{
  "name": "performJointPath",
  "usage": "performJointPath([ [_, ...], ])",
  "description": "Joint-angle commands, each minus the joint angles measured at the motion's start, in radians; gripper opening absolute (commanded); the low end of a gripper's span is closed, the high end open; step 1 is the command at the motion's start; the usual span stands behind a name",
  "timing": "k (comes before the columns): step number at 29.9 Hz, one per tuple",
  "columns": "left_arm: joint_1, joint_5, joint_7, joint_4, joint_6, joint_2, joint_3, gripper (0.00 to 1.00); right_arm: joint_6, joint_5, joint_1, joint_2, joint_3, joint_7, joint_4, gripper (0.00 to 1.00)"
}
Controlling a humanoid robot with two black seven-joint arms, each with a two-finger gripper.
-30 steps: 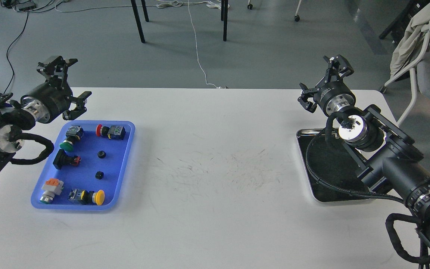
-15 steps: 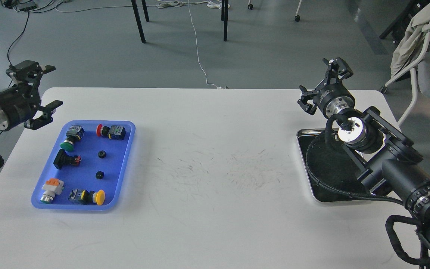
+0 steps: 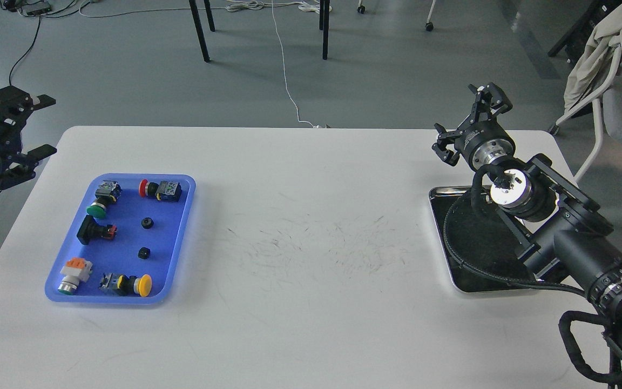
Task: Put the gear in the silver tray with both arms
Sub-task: 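Swing the left gripper over the blue tray of parts, then lower the left gripper and grasp a small black gear in the blue tray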
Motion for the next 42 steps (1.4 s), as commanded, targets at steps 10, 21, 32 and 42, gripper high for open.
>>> performJointPath([
  [10, -0.007, 0.482, 0.011, -0.09, 0.08, 0.009, 0.01, 0.91, 0.0, -0.002, -0.001, 0.001, -0.003, 0.001, 0.0, 0.99],
  [21, -0.009, 0.622, 0.003, -0.156, 0.124, 0.043, 0.011, 0.98, -0.001, -0.002, 0.003, -0.001, -0.028, 0.001, -0.002, 0.99],
  [32, 0.01, 0.994, -0.018, -0.366, 0.15, 0.098, 0.013, 0.98, -0.001, -0.002, 0.005, 0.002, -0.046, 0.001, -0.003, 0.99],
  [42, 0.091, 1.303, -0.02, -0.34, 0.187, -0.032, 0.013, 0.94, -0.003, -0.002, 0.011, -0.005, -0.054, -0.001, -0.003, 0.99],
])
